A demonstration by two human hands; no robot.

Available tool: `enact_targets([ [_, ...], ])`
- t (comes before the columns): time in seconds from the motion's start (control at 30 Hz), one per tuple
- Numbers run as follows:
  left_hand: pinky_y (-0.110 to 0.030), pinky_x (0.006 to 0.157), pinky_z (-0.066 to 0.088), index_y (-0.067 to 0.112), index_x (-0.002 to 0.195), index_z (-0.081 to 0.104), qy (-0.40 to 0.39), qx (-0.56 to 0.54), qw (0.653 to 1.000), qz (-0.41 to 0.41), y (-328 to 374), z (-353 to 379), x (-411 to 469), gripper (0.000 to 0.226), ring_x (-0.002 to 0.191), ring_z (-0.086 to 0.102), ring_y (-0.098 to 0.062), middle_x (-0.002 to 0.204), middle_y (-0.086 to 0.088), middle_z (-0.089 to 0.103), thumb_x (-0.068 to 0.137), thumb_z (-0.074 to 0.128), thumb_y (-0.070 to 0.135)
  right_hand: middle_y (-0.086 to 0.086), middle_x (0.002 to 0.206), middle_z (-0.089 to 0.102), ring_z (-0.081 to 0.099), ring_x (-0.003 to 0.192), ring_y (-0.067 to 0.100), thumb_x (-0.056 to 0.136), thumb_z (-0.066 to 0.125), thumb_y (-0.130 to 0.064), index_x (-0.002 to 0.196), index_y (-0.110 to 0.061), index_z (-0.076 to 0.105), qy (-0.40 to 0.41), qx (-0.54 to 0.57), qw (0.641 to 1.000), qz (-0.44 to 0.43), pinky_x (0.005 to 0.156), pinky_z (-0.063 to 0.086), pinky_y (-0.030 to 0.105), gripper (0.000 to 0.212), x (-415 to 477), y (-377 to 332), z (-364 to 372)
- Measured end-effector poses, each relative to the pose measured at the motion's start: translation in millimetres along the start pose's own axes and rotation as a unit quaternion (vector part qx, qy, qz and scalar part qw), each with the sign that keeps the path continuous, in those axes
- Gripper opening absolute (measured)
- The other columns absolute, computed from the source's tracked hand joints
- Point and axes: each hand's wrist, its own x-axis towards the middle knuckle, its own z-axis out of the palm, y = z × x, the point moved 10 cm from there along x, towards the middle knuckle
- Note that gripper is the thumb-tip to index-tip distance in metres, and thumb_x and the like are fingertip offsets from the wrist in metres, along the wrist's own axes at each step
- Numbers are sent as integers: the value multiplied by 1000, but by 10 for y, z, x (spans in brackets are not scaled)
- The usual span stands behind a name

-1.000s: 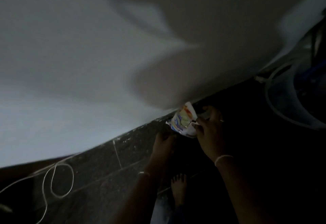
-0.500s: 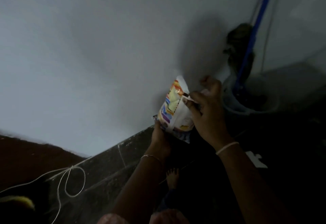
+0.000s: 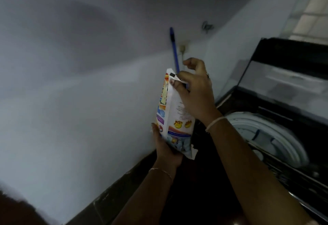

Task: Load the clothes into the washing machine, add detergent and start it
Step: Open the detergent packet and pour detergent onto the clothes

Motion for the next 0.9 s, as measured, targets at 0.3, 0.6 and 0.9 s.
enact_targets([
  [0.3, -50, 99, 42, 24, 130, 56, -8, 24, 1000, -8, -373, 677, 314, 64, 118, 53, -36, 130, -11, 59, 89, 35, 68, -2, 110, 58, 60, 101, 18, 79, 69, -38, 86, -17, 71, 62, -71, 995, 43, 95, 44, 44, 22, 139, 360, -902],
  [0.6, -50, 105, 34, 16, 144, 38, 31, 102, 984, -142, -1071, 929, 1033, 71, 131, 42, -37, 145, -16, 42, 92, 31, 65, 1, 132, 53, 38, 132, 16, 75, 69, -56, 87, -24, 70, 11, -158, 961, 225, 103, 39, 32, 34, 215, 1275, -1372],
  [0.9, -41, 86, 46, 17, 141, 44, -55, 132, 962, -231, -1720, 1320, 1389, 63, 110, 57, -29, 132, -10, 54, 96, 31, 58, -9, 60, 60, 58, 55, 1, 74, 77, -43, 68, -18, 63, 16, -121, 906, 405, 45, 39, 13, 29, -217, 2188, -1866],
])
